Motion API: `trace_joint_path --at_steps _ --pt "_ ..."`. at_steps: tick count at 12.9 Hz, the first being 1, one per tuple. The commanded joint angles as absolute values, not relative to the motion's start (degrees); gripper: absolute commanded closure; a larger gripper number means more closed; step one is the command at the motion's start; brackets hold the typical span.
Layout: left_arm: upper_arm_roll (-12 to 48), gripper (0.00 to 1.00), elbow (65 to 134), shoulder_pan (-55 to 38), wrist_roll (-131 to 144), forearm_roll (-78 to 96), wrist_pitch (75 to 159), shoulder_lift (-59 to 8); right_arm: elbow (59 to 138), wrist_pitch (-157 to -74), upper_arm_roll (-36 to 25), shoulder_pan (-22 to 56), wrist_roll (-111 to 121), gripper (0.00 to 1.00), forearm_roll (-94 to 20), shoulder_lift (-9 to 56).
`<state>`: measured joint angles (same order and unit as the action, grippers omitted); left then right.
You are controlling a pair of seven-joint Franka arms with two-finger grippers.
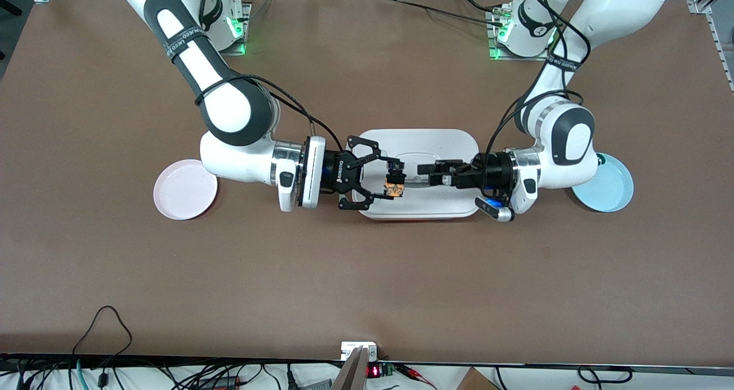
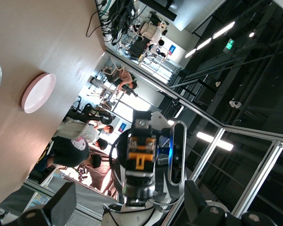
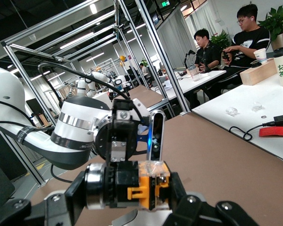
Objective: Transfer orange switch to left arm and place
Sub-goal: 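Close the left gripper on the orange switch beside the right gripper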
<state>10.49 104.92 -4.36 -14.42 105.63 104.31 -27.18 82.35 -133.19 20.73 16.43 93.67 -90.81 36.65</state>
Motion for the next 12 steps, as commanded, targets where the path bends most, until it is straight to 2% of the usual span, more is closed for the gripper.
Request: trace_joint_path --at_steps 1,4,7,11,12 --pt "10.5 0.0 99.9 -5.6 -16.0 106.9 104.4 -31.0 80.5 -133.9 20.8 17.0 93.5 0.94 -91.8 37.5" --pt "10.5 0.01 97.7 -8.2 -19.5 108.9 105.2 -32.9 80.5 -133.9 20.8 17.0 93.5 0.94 -91.8 37.5" --pt "10.5 0.1 97.6 -9.7 -19.5 109.5 105.1 -33.0 80.5 -133.8 20.8 16.9 93.4 0.94 -91.8 37.5" --pt "10.5 0.5 97.6 -10.0 -19.5 109.5 105.1 -32.9 80.5 -133.8 20.8 16.9 93.4 0.94 -91.8 37.5" --pt "10.6 0.58 97.6 -10.0 -19.4 109.5 105.1 -32.9 80.5 -133.8 20.8 16.9 93.4 0.94 -91.8 37.5"
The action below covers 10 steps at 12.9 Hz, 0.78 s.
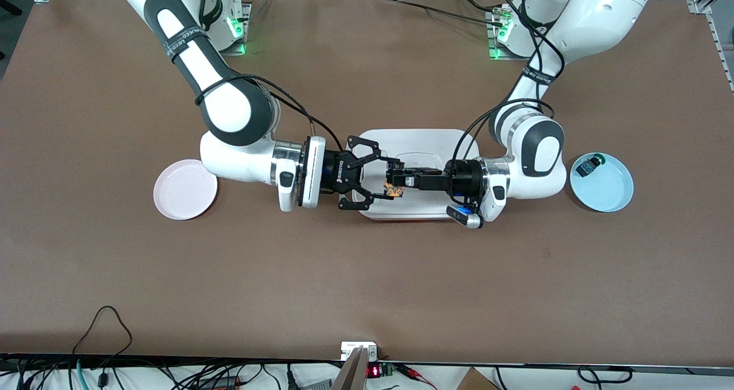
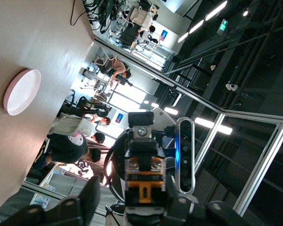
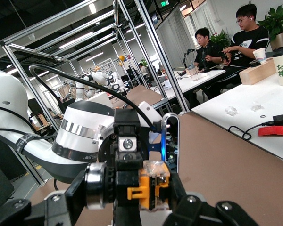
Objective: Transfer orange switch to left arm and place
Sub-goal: 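Close the left gripper on the orange switch beside the right gripper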
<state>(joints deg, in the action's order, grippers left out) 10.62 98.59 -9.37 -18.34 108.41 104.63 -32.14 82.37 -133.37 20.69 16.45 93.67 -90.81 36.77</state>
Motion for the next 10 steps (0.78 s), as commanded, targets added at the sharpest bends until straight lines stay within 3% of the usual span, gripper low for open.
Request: trace_joint_path --at_steps 1,3,6,7,8,9,10 --pt "10.5 0.62 97.6 -9.9 -19.4 109.4 105.1 -32.9 80.5 -133.8 20.8 16.9 93.4 0.94 -91.8 37.5" --pt "10.5 0.75 97.6 -9.9 -19.4 109.1 105.1 -32.7 80.5 -133.8 20.8 16.9 93.4 0.93 -91.8 37.5" --pt "10.5 0.8 97.5 -9.7 -19.4 108.8 105.0 -32.6 80.5 -133.8 20.8 16.9 93.3 0.84 -91.8 37.5" --pt "10.5 0.82 97.5 -9.6 -19.4 108.7 105.0 -32.6 80.5 -133.7 20.8 16.9 93.3 0.73 -91.8 37.6" --pt "10.5 0.82 97.5 -9.6 -19.4 108.7 105.0 -32.6 80.5 -133.6 20.8 16.8 93.2 0.48 -91.8 37.6" --pt "10.5 0.82 97.5 -9.5 -19.3 108.7 105.0 -32.6 80.5 -133.3 20.8 16.6 93.0 0.09 -91.8 37.6" --pt "10.5 0.83 97.5 -9.5 -19.2 108.7 105.0 -32.6 80.5 -133.1 20.8 16.3 92.7 0.0 -91.8 37.6"
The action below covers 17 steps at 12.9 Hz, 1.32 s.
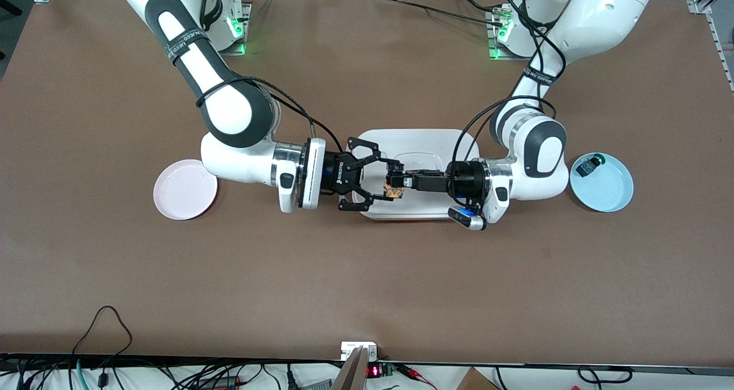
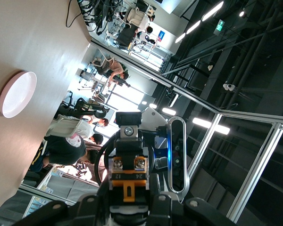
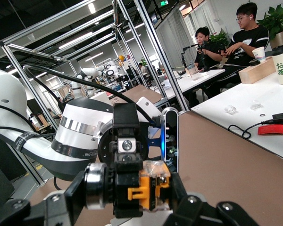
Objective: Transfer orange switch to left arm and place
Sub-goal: 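Open the right gripper and pull it back from the switch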
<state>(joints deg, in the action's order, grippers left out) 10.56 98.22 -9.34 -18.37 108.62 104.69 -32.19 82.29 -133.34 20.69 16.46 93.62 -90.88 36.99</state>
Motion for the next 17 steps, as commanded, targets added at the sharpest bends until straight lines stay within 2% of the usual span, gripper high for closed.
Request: trace_joint_path --at_steps 1,3,7,10,14,17 --pt "10.5 0.83 97.5 -9.5 -19.2 108.6 105.0 -32.6 80.4 -133.1 20.7 16.1 92.5 0.0 -91.8 37.5" --pt "10.5 0.83 97.5 -9.5 -19.2 108.6 105.0 -32.5 79.0 -132.5 20.6 14.6 90.9 0.0 -91.4 37.4" --pt "10.0 0.84 96.3 -8.9 -18.5 103.0 104.6 -32.3 79.0 -121.4 20.5 8.5 88.9 0.0 -86.3 37.4" --pt "9.9 0.84 92.6 -6.6 -16.1 86.5 102.8 -32.2 78.8 -110.3 20.5 1.2 85.2 0.0 -77.8 37.1" --pt "9.9 0.84 87.2 -3.5 -15.1 65.6 95.5 -32.3 78.8 -95.6 20.5 -6.8 84.9 0.0 -72.3 36.8" --pt "9.9 0.84 82.5 -1.8 -15.6 46.6 89.3 -32.2 78.4 -88.1 20.5 -11.7 84.6 0.0 -68.0 36.6"
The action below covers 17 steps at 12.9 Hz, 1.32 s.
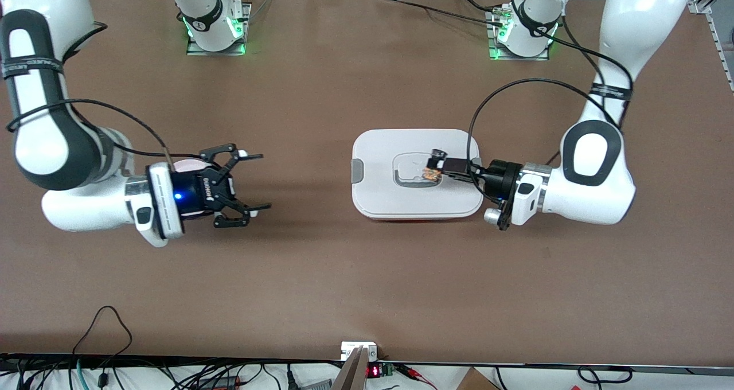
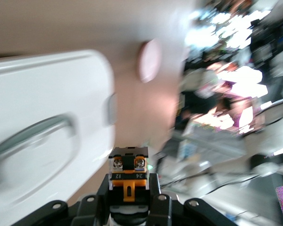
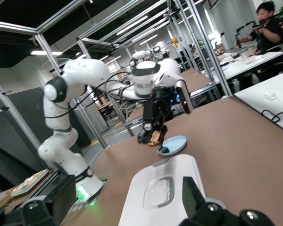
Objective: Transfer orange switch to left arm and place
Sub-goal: 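Carry the switch with the left gripper over the light-blue dish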
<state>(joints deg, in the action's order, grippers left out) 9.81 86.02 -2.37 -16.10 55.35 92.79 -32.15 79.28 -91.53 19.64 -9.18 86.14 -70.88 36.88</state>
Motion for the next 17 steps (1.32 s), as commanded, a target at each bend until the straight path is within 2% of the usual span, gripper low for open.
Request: trace_joint_path --at_steps 1,5,8,12,14,17 --pt "9.9 0.84 81.1 -1.7 -15.8 41.4 87.3 -32.2 78.4 -86.0 20.5 -13.1 83.0 0.0 -65.7 35.8" --pt "10.4 0.84 79.2 -0.9 -20.5 19.4 81.4 -29.9 78.3 -83.6 20.5 -16.4 77.2 0.0 -56.7 31.0" --pt "10.5 0.84 79.7 -1.1 -29.3 3.4 81.2 -28.4 78.5 -83.8 20.5 -17.1 68.3 0.0 -48.0 23.7" --pt "10.5 0.84 81.7 -0.9 -44.0 -13.3 83.4 -28.4 78.6 -84.0 19.1 -17.8 57.0 0.0 -37.1 18.0" --pt "10.5 0.84 87.0 1.6 -50.9 -15.8 87.3 -26.5 78.6 -85.2 19.1 -17.8 55.3 0.0 -31.0 16.5" --pt "10.5 0.86 100.2 7.0 -58.0 -18.3 100.1 -21.7 78.9 -87.0 19.1 -17.7 53.3 0.0 -20.9 14.2"
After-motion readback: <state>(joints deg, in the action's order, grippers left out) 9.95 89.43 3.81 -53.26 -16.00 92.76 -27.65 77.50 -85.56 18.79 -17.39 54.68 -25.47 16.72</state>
